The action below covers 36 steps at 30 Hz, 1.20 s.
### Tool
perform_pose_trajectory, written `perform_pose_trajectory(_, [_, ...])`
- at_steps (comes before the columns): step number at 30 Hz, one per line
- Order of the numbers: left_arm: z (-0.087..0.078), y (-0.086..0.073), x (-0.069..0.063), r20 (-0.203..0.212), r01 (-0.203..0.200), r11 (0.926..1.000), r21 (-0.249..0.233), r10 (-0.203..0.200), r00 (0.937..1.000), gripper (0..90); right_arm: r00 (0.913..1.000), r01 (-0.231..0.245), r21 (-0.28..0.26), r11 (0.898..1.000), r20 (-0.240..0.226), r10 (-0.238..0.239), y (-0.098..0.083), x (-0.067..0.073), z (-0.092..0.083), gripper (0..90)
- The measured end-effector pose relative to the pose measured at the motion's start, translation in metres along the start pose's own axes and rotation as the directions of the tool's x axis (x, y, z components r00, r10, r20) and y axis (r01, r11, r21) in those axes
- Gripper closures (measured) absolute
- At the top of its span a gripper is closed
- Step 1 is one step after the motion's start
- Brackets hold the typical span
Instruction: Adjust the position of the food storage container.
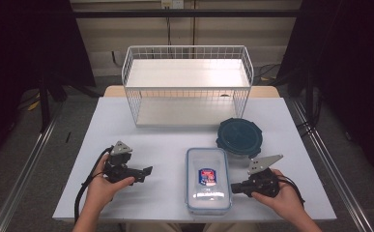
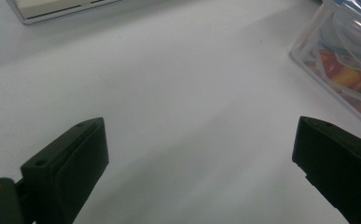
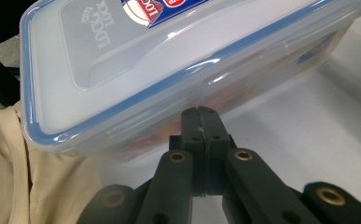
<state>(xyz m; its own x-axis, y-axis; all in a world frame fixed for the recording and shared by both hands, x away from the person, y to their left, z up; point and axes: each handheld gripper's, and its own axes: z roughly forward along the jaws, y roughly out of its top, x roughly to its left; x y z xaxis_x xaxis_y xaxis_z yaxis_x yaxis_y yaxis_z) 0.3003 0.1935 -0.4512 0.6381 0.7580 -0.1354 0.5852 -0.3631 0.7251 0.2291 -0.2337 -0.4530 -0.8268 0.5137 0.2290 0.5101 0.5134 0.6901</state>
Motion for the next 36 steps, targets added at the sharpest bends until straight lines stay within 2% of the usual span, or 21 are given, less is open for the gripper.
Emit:
perform_pose_trajectory(5, [0.001,0.000,0.000,0.005,0.001,1.0000,0.005,-0.001,1.0000,3.5,0.9999,-0.013,-0.004,1.000,-0.002,0.013,0.000,0.000,0.001,90.0])
perform_pose_trajectory(15, [0.000,0.000,0.000,0.000,0.007,1.0000,0.000,-0.007,1.0000,3.5,0.9999,0.005,-0.002,1.000,-0.013,-0.005,-0.001,0.002,0.001,90.0])
perform_pose_trajectory(22, [-0.001,0.000,0.001,-0.006,0.007,1.0000,-0.001,-0.007,1.0000,3.5,0.9997,-0.001,0.002,1.000,-0.023,0.001,0.000,0.004,0.003,90.0])
perform_pose_trajectory(25, [-0.001,0.000,0.001,0.000,0.017,0.9998,0.006,-0.017,0.9999,3.5,0.9995,0.010,-0.004,1.000,-0.030,-0.010,0.001,0.006,0.006,90.0])
perform_pose_trajectory(28, [-0.002,0.000,0.002,-0.003,0.009,0.9999,0.010,-0.009,1.0000,3.5,0.9995,0.014,0.003,1.000,-0.029,-0.014,0.003,0.009,0.008,90.0])
perform_pose_trajectory(30, [-0.002,0.000,0.002,0.003,0.023,0.9997,0.002,-0.023,0.9997,3.5,0.9993,0.014,0.000,1.000,-0.034,-0.014,0.003,0.009,0.008,90.0])
perform_pose_trajectory(36, [-0.004,-0.001,0.003,-0.009,0.019,0.9998,0.002,-0.019,0.9998,3.5,0.9987,0.033,-0.001,0.999,-0.040,-0.033,0.007,0.011,0.013,90.0])
